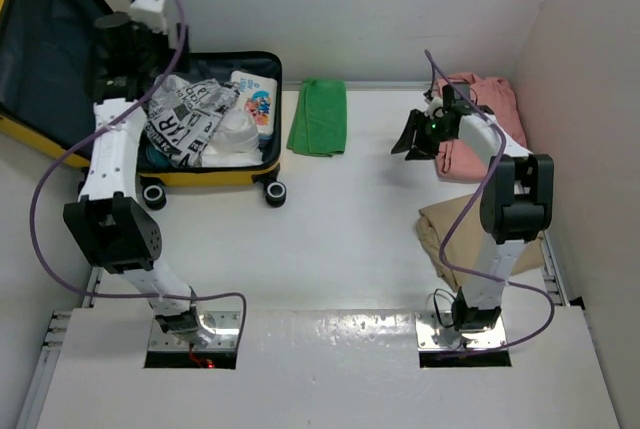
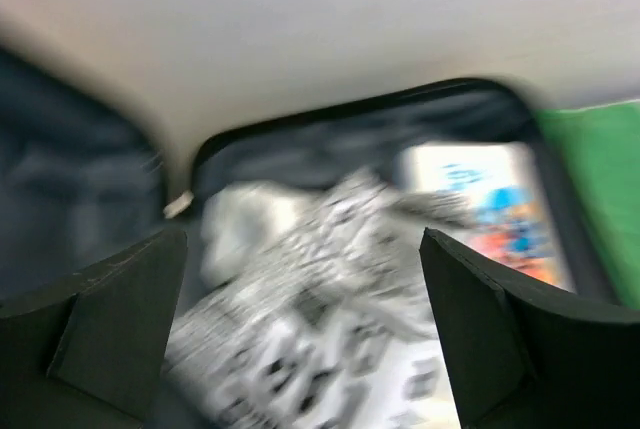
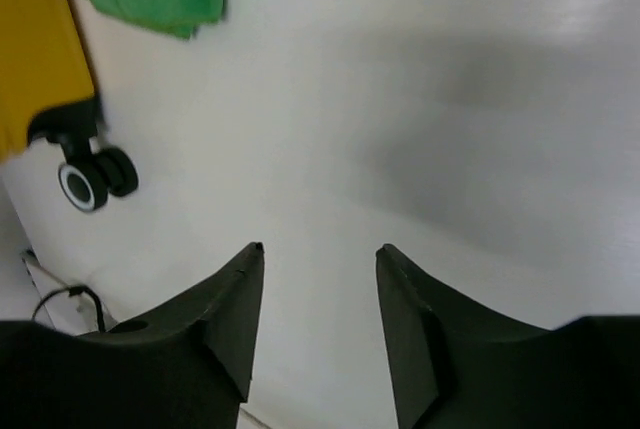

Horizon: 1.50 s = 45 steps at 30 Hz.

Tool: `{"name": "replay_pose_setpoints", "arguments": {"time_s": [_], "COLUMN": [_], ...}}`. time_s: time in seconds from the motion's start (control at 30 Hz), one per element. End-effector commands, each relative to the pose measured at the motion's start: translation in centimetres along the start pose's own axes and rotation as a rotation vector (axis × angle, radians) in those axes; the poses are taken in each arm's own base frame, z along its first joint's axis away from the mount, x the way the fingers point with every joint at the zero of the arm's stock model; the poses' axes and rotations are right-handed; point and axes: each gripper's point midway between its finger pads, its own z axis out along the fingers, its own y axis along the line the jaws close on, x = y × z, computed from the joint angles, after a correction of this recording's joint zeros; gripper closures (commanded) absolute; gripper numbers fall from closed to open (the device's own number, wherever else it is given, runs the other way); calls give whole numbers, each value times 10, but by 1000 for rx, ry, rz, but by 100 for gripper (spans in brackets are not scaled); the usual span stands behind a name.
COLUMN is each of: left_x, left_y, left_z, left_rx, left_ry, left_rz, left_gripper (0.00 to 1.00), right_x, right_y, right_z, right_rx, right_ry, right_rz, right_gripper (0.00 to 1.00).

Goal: Pack the luggage

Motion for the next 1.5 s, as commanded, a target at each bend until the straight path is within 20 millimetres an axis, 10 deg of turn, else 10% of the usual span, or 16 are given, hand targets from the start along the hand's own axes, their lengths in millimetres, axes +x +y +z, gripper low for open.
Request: {"name": "replay_pose_setpoints", "arguments": {"time_s": [0.0,0.2,0.43,0.63,0.73,0.83,1.13,1.47], "left_x": [-11,23,28,25,22,33,69,115], "left_y": [-66,-128,-149,-145,-146,-158,-285,-436], "left_z": [4,3,-16,-25,-26,-17,0,23], "left_rx": [109,240,294,250,242,280,790,1137], "left_ry": [-29,37,65,69,68,89,156,178], "left_rz": [58,36,74,92,114,125,170,282], "left_gripper": [0,0,0,0,0,0,0,0], "right_x": [-51,-106,-121,-83,-56,-28,15,53], "right_y": [16,63,93,89,71,53,-22,-59], "right_z": [-9,67,146,200,209,200,74,13], "right_rx": [-16,-189,-161,80,182,231,348,313], "right_ry": [-137,-192,-221,-204,-155,-72,63,225], "right_rz": [-29,146,135,123,131,133,109,-206], "right_gripper": [50,46,47,48,66,99,100,98]}}
